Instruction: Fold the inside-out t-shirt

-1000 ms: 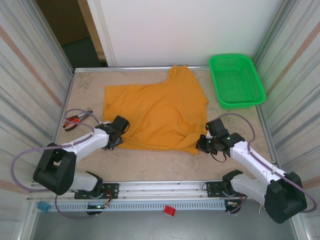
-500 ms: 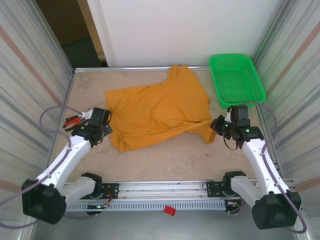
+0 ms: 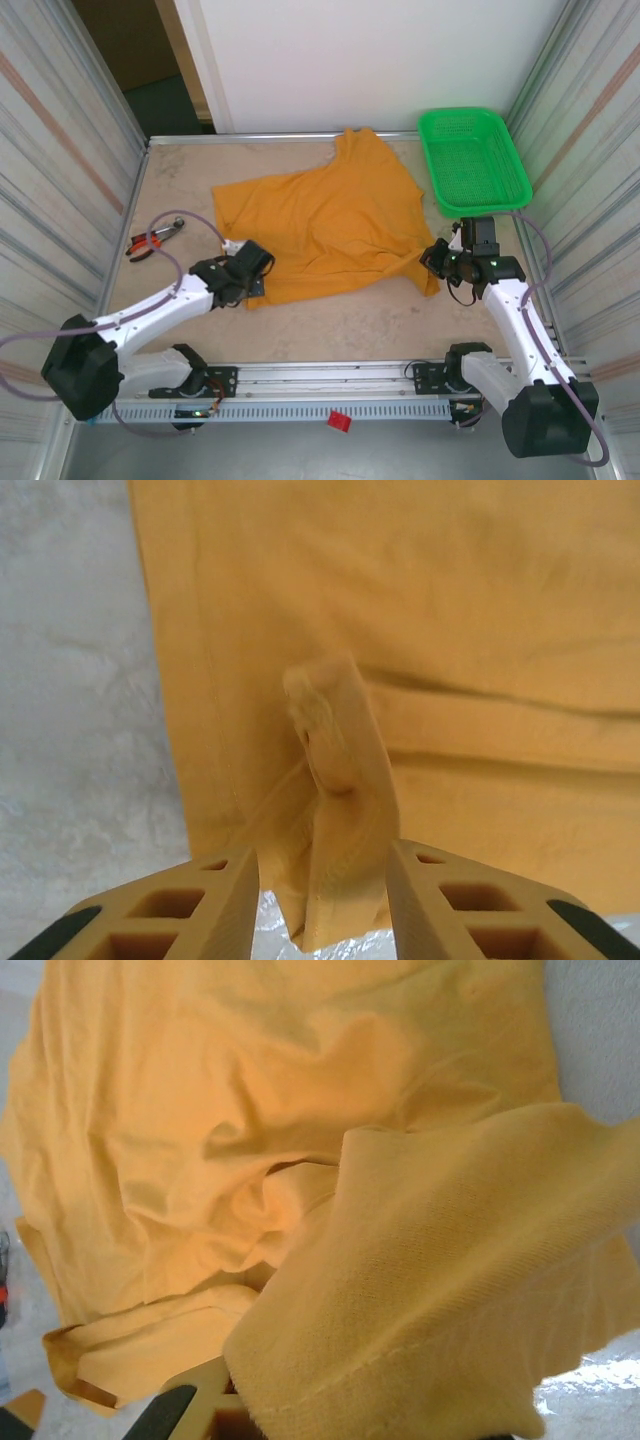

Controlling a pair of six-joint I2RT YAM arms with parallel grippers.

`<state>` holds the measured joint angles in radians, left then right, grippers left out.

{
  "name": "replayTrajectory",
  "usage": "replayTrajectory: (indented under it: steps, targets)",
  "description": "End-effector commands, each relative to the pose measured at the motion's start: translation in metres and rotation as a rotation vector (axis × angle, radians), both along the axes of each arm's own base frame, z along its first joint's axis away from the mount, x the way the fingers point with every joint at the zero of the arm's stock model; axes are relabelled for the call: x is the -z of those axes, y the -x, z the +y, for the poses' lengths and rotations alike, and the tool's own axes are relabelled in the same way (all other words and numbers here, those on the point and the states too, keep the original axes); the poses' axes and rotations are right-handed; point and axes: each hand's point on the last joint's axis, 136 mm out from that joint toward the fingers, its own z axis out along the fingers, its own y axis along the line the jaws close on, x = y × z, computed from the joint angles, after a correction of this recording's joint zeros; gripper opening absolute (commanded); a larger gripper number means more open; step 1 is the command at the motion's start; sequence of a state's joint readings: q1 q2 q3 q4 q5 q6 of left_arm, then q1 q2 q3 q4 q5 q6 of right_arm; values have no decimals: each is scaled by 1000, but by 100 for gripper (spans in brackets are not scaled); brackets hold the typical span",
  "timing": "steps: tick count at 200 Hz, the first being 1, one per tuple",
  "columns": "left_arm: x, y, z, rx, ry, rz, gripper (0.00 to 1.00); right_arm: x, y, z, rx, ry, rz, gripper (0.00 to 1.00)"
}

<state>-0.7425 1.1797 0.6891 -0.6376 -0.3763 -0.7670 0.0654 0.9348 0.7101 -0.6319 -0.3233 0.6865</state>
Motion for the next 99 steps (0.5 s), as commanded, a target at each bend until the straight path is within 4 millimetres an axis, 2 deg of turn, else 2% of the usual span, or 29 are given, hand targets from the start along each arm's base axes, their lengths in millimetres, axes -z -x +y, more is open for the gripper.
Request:
replayTrajectory:
  steps: [1, 42, 56, 63, 87, 92, 99]
  targets:
    - [9, 1, 9, -120, -67, -52, 41, 2, 3, 4, -34, -1, -4, 0]
    - [21, -2, 11, -152, -173, -50, 41, 3, 2, 6, -39, 2, -4, 0]
    - [24, -5, 9, -150, -179, -53, 38, 3, 3, 6, -40, 2, -3, 0]
    - [25, -6, 8, -149, -179, -53, 33, 3, 3, 6, -42, 1, -4, 0]
    - [29, -5, 8, -147, -188, -36, 4, 2, 3, 6, -40, 4, -7, 0]
    - [27, -4, 9, -147, -193, -35, 0, 1, 2, 5, -41, 6, -10, 0]
    - [23, -5, 11, -140, -193, -35, 0, 0, 2, 4, -38, 11, -13, 0]
